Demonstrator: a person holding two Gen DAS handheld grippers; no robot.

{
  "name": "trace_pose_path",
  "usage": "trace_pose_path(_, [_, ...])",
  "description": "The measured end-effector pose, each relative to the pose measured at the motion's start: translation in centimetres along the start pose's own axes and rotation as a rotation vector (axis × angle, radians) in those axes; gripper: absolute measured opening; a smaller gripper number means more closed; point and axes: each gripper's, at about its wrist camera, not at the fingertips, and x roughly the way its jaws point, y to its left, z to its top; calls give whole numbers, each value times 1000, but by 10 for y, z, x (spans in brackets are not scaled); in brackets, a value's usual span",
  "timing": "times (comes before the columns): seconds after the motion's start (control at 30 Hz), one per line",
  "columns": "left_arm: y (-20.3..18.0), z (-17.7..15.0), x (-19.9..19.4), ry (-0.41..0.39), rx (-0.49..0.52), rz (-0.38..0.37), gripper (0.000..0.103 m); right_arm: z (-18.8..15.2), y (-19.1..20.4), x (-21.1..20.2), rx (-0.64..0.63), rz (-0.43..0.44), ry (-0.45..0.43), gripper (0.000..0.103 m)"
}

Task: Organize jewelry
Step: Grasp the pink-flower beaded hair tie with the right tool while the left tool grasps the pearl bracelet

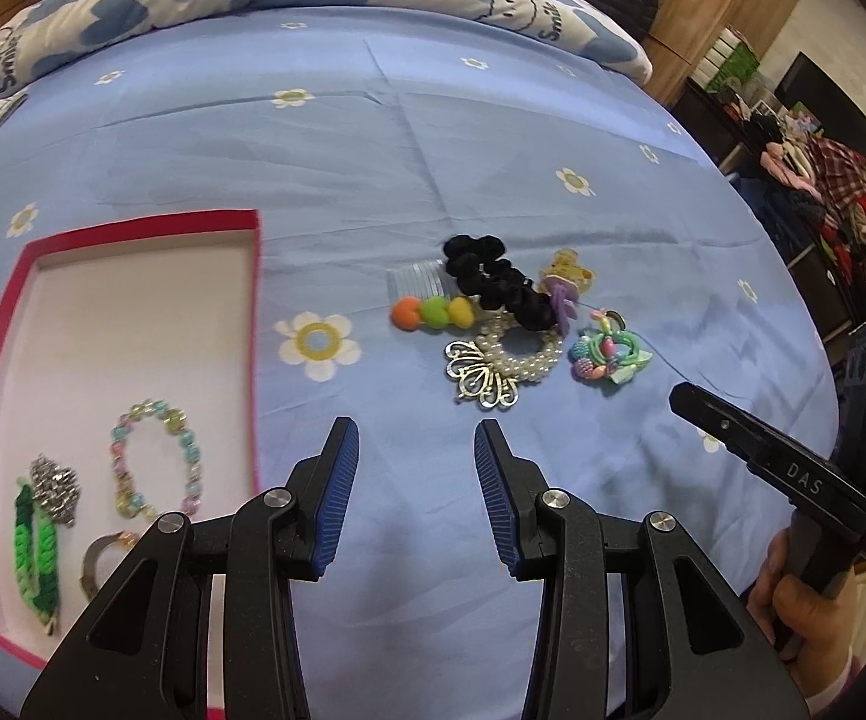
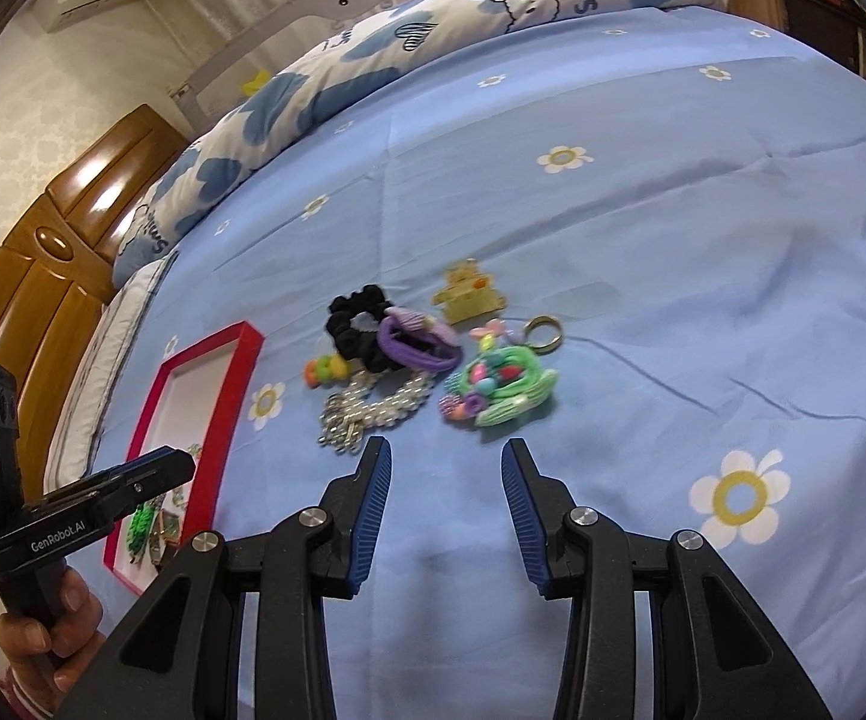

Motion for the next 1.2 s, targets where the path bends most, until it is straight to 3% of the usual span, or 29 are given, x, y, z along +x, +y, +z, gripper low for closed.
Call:
trace_pose_path(0.4, [-17, 19, 41, 63, 12, -30, 39, 18, -25, 16, 15, -36, 2, 41])
trace_pose_path(0.63, [-21, 25, 61, 88, 17, -29, 39, 35, -3, 28, -75, -11, -2, 37])
trace_pose_path(0.97, [-25, 36, 93, 132, 14, -65, 39, 37, -5, 76, -112, -60, 89, 17])
trace_pose_path(1.2, [-34, 39, 103, 136, 56, -76, 37, 31, -15, 69, -73, -23, 78, 10])
